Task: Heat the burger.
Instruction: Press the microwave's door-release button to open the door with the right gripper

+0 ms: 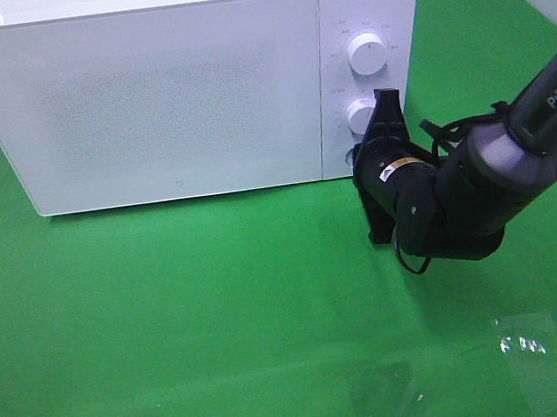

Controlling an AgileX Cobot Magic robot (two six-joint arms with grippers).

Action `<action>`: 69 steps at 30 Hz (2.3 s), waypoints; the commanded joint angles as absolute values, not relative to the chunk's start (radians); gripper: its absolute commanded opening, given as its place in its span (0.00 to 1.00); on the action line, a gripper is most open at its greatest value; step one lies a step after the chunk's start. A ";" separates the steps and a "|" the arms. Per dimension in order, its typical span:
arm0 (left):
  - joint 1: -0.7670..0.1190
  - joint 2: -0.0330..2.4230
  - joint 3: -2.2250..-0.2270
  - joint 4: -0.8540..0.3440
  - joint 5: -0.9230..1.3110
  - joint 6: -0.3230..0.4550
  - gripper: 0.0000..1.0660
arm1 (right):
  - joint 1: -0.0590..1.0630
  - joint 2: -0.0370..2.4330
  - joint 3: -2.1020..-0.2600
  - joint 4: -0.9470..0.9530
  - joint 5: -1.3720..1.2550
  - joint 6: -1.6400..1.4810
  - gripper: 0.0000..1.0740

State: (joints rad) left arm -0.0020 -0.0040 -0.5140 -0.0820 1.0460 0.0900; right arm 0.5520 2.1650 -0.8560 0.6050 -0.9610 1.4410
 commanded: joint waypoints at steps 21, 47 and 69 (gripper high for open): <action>0.002 -0.023 -0.511 -0.083 1.036 0.090 0.92 | 0.532 2.248 -1.030 0.589 -1.201 1.431 0.01; 0.002 -0.023 -0.511 -0.083 1.036 0.090 0.92 | 0.584 2.212 -0.874 0.544 -1.114 1.574 0.01; 0.002 -0.023 -0.511 -0.083 1.036 0.090 0.92 | 0.651 1.990 -0.584 0.515 -1.115 1.600 0.01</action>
